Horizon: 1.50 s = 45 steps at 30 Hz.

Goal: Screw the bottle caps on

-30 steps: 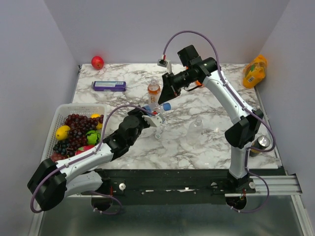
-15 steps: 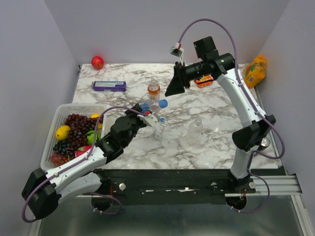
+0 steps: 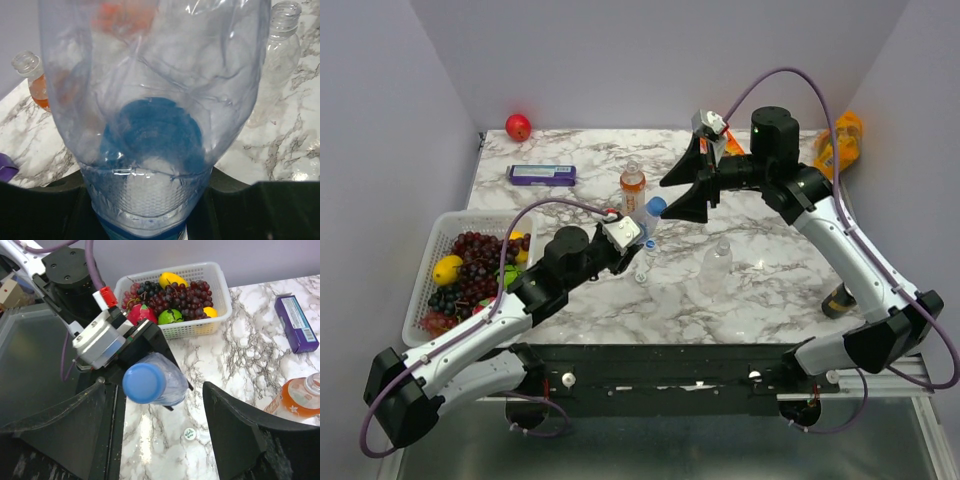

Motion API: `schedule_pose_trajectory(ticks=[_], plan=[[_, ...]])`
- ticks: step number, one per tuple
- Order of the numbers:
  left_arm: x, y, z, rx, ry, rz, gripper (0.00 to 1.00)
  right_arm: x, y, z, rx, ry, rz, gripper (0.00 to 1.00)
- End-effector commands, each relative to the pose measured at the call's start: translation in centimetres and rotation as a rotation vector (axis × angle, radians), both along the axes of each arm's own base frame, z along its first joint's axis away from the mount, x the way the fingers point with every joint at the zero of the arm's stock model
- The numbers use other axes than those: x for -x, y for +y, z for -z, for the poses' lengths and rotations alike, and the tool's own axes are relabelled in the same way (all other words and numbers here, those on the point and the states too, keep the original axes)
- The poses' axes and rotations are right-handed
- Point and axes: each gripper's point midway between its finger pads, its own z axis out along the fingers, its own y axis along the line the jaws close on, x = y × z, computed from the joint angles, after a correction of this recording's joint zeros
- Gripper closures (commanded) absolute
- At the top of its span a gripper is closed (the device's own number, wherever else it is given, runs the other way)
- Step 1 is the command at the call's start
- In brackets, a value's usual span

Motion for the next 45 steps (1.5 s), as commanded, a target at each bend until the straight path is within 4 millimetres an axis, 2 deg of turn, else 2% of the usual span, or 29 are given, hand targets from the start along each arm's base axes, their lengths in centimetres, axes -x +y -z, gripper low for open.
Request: schedule_pose_trajectory(ticks=[1, 8, 10, 17, 18, 19, 21, 22, 23, 24, 25, 27, 28, 29, 30, 32, 33, 35, 36, 38, 41, 42, 43, 45], plan=[[0.6, -1.3, -1.6, 0.068, 0.034, 0.058, 1.00, -1.0, 1.3, -0.1, -0.021, -0.027, 0.004, 0.15], [0.6, -1.6, -1.7, 0.076, 0.042, 0.067, 1.00, -0.6, 2.3, 0.4, -0.030, 0.030, -0.037, 0.21], [0.7, -1.7, -1.7, 0.079, 0.043, 0.070, 1.00, -0.4, 2.6, 0.6, -0.029, 0.050, -0.055, 0.29], [0.5, -1.8, -2.3, 0.116, 0.056, 0.055, 1.00, -0.3, 3.1, 1.5, -0.018, 0.123, -0.073, 0.43], [0.4, -1.8, -2.4, 0.120, 0.054, 0.057, 1.00, -0.4, 3.1, 1.5, -0.019, 0.121, -0.071, 0.46], [0.4, -1.9, -2.4, 0.120, 0.056, 0.060, 1.00, -0.4, 3.2, 1.6, -0.021, 0.118, -0.068, 0.55], [0.4, -2.0, -2.6, 0.133, 0.058, 0.060, 1.00, -0.6, 3.3, 1.6, -0.023, 0.123, -0.059, 0.65], [0.3, -2.1, -2.5, 0.134, 0.062, 0.061, 1.00, -0.7, 3.4, 1.7, -0.022, 0.125, -0.053, 0.77], [0.2, -2.2, -2.5, 0.134, 0.062, 0.061, 1.00, -1.1, 3.4, 1.8, -0.020, 0.132, -0.029, 0.81], [0.0, -2.1, -2.6, 0.141, 0.057, 0.052, 0.92, -1.3, 3.4, 1.6, -0.022, 0.127, -0.019, 0.84], [-0.1, -2.1, -2.5, 0.137, 0.056, 0.046, 0.59, -1.5, 3.3, 1.4, -0.023, 0.118, -0.007, 0.89], [-0.5, -1.9, -2.4, 0.122, 0.051, 0.028, 0.23, -2.3, 2.9, 0.0, -0.023, 0.056, 0.040, 0.91], [-0.8, -1.6, -2.1, 0.107, 0.052, 0.010, 0.06, -3.1, 2.2, -0.5, -0.020, 0.050, 0.071, 0.91], [-1.0, -1.3, -2.3, 0.099, 0.047, -0.002, 0.02, -4.0, 1.7, -2.9, -0.038, -0.054, 0.100, 0.91], [-1.1, -0.8, -1.9, 0.080, 0.054, -0.014, 0.02, -4.3, 1.1, -3.0, -0.019, -0.044, 0.121, 0.91], [-0.9, -0.1, -2.2, 0.057, 0.034, -0.021, 0.01, -6.9, -0.8, -4.1, 0.005, -0.095, 0.209, 0.92], [-0.9, 0.5, -2.0, 0.039, 0.038, -0.029, 0.01, -6.9, -1.9, -5.8, 0.018, -0.115, 0.241, 0.92], [-0.4, 1.3, -1.6, 0.009, 0.042, -0.027, 0.01, -9.4, -4.4, -5.9, 0.061, -0.150, 0.330, 0.92], [-0.2, 1.6, -1.2, -0.005, 0.057, -0.029, 0.01, -9.4, -5.5, -6.6, 0.081, -0.153, 0.358, 0.93], [-0.2, 2.3, -1.0, -0.008, 0.064, -0.040, 0.01, -11.7, -8.2, -5.7, 0.140, -0.164, 0.449, 0.94], [-0.4, 2.7, -0.4, -0.003, 0.091, -0.057, 0.01, -13.8, -11.7, -3.3, 0.250, -0.137, 0.575, 0.95], [-0.6, 2.6, -0.6, 0.012, 0.091, -0.054, 0.01, -14.2, -12.4, -3.1, 0.262, -0.150, 0.602, 0.95], [-0.8, 2.5, -0.6, 0.019, 0.098, -0.053, 0.01, -15.0, -13.3, -0.9, 0.301, -0.119, 0.632, 0.95], [-1.2, 2.3, -1.0, 0.038, 0.096, -0.049, 0.01, -16.4, -14.8, 0.4, 0.341, -0.128, 0.698, 0.95]])
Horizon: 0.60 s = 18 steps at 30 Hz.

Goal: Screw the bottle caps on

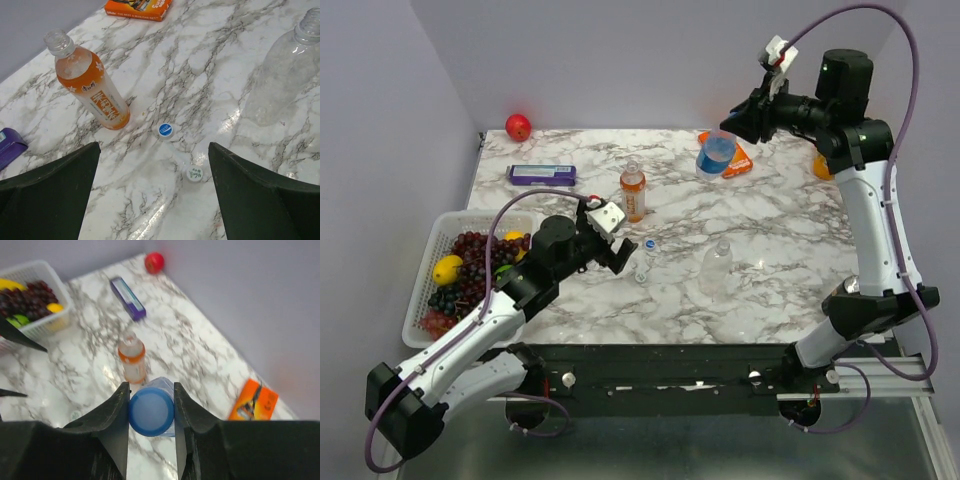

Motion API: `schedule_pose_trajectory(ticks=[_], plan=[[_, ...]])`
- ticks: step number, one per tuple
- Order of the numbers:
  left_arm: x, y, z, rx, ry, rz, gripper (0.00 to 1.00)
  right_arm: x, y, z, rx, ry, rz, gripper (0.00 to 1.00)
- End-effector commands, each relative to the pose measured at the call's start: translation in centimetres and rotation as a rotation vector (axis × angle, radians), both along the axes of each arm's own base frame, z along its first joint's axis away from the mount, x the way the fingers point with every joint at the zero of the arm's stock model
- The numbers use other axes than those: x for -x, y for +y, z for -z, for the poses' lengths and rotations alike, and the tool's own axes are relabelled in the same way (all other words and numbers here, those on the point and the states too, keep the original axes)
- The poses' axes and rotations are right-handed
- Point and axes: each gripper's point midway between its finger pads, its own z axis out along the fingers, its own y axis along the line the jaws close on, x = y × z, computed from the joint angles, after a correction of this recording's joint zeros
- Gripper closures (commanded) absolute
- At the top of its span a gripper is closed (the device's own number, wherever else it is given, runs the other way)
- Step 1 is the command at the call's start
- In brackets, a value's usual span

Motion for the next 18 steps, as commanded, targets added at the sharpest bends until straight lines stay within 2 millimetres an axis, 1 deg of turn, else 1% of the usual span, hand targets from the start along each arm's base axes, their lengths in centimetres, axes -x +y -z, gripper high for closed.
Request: schedule_pose_trajectory(ticks=[1, 2, 3, 5, 7, 8, 9, 10, 11, 12, 13, 14, 15, 16, 17, 18], plan=[[-0.4, -0.4, 0.3, 0.014, 0.034, 0.019, 0.01, -3.4, -4.3, 7.6, 0.155, 0.138, 0.182, 0.94], [-0.6, -0.5, 0.1, 0.018, 0.031, 0.021, 0.01, -3.8, -4.7, 8.7, 0.159, 0.168, 0.201, 0.94], [-0.7, -0.7, -0.1, 0.023, 0.027, 0.023, 0.01, -4.2, -5.1, 9.3, 0.159, 0.180, 0.214, 0.94], [-0.7, -0.9, 0.0, 0.022, 0.030, 0.034, 0.01, -5.1, -6.0, 11.3, 0.175, 0.226, 0.245, 0.94], [-0.8, -1.1, 0.2, 0.018, 0.036, 0.035, 0.01, -5.4, -6.3, 12.4, 0.178, 0.239, 0.246, 0.93], [-0.8, -1.1, 0.2, 0.017, 0.038, 0.037, 0.01, -5.3, -6.4, 12.6, 0.177, 0.235, 0.242, 0.92], [-0.8, -1.1, 0.3, 0.015, 0.040, 0.037, 0.01, -5.4, -6.3, 13.8, 0.178, 0.236, 0.233, 0.92], [-0.9, -1.1, 0.4, 0.012, 0.044, 0.037, 0.01, -5.6, -6.5, 14.1, 0.173, 0.225, 0.234, 0.91], [-1.0, -1.1, 0.5, 0.011, 0.045, 0.032, 0.01, -5.2, -6.2, 13.6, 0.150, 0.198, 0.209, 0.91], [-1.0, -1.0, 0.7, 0.007, 0.049, 0.029, 0.01, -5.3, -6.0, 14.8, 0.135, 0.191, 0.193, 0.91], [-1.1, -1.0, 0.7, 0.006, 0.053, 0.027, 0.01, -5.4, -6.4, 14.8, 0.117, 0.180, 0.190, 0.91], [-1.1, -1.0, 0.9, 0.002, 0.058, 0.026, 0.01, -5.2, -6.2, 15.0, 0.093, 0.181, 0.171, 0.91], [-1.2, -1.0, 0.9, -0.001, 0.060, 0.024, 0.01, -5.6, -6.1, 14.9, 0.080, 0.158, 0.165, 0.90], [-1.3, -1.0, 1.0, -0.006, 0.064, 0.023, 0.01, -5.7, -6.4, 15.7, 0.073, 0.174, 0.166, 0.90], [-1.3, -1.0, 1.2, -0.013, 0.068, 0.024, 0.01, -5.8, -6.5, 16.0, 0.065, 0.177, 0.163, 0.90], [-1.4, -1.0, 1.2, -0.018, 0.067, 0.025, 0.01, -6.0, -6.3, 15.5, 0.045, 0.149, 0.139, 0.90]])
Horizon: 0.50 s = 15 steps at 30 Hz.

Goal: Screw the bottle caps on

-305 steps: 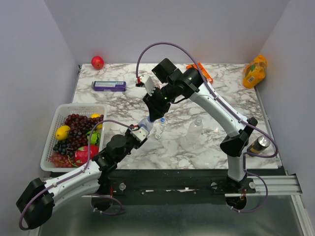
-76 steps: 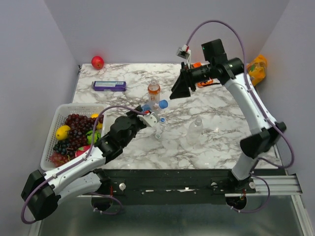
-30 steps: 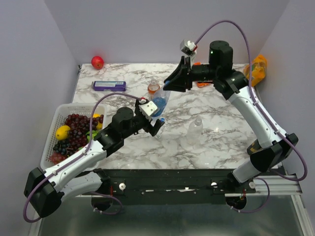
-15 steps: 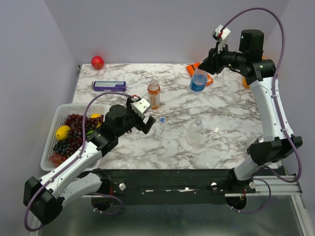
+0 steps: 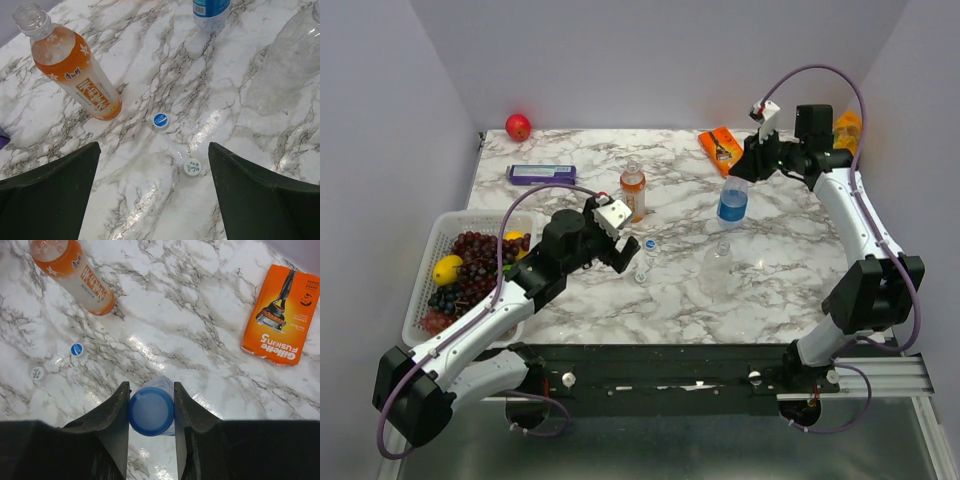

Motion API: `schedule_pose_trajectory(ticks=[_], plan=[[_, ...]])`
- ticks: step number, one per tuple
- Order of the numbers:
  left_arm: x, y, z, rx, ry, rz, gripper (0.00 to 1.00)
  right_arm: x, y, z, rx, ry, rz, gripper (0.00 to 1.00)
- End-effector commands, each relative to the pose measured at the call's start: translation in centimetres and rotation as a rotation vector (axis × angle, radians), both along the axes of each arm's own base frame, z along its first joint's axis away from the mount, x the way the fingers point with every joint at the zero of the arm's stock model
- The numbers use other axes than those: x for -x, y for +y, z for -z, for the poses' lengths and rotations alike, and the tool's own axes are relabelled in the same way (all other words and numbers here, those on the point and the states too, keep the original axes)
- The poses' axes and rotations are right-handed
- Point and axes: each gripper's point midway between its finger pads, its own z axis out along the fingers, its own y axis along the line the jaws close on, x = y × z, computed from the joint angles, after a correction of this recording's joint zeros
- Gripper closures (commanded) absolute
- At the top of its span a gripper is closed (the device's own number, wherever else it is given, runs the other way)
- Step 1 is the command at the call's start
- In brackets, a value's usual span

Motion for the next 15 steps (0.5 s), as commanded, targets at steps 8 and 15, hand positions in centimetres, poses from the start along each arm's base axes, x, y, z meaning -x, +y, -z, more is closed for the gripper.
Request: schedule_pose_trajectory(ticks=[8, 15], plan=[[-0.9, -0.8, -0.8, -0.013, 0.012, 0.021, 0.01, -2.4, 0.3, -2.1, -0.098, -0.194, -0.064, 0.88], [-1.3, -1.0, -0.8, -0.025, 0.010, 0.021, 0.01, -3.2, -0.1, 0.1, -0.073, -0.166, -0.045, 0.83]])
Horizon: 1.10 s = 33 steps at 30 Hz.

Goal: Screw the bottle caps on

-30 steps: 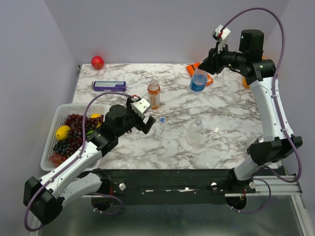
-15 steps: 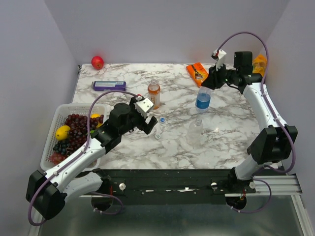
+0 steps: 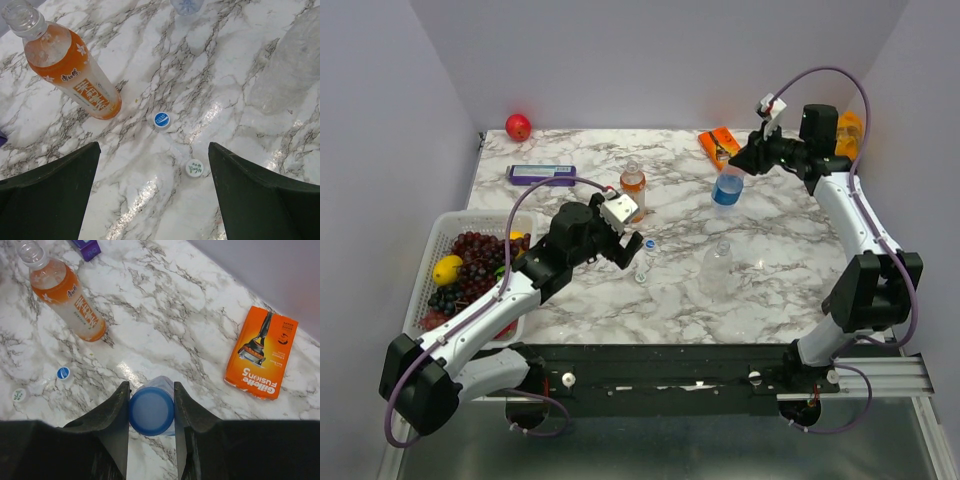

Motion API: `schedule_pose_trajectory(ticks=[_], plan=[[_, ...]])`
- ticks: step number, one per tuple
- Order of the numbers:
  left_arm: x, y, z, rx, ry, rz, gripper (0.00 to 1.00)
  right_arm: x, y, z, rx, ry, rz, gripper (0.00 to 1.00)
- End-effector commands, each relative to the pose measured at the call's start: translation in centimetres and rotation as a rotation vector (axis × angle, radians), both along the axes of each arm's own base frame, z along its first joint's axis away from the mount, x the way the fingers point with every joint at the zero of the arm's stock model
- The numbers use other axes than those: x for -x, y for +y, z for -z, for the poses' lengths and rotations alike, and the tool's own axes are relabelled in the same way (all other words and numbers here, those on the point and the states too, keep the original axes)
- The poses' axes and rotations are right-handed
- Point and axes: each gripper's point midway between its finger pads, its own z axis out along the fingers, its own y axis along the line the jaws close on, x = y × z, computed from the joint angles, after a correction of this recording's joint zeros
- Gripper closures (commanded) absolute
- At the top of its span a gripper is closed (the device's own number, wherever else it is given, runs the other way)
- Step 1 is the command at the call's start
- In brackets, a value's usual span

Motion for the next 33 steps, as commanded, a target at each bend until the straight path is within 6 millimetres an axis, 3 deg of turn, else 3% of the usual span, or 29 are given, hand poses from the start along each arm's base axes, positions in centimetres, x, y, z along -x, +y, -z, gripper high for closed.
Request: schedule_pose_trajectory(ticks=[1, 16, 26, 33], plan=[[-0.3, -0.3, -1.4, 0.007, -0.026, 0.019, 0.01, -0.8, -0.1, 1.1, 0.010, -0.015, -0.009, 0.83], [-0.7, -0.2, -1.3, -0.013, -0.038, 0.015, 0.01, -1.5, -0.2, 4.1, 0.006, 0.059, 0.017, 0.77], [-0.7, -0.3, -0.9, -0.008, -0.032, 0.017, 0.01, -1.4, -0.5, 4.9, 0.017, 0.072, 0.029, 0.55], [-0.7, -0.4, -0.7, -0.008, -0.030, 0.021, 0.01, -1.4, -0.5, 5.5, 0.022, 0.081, 0.030, 0.45]])
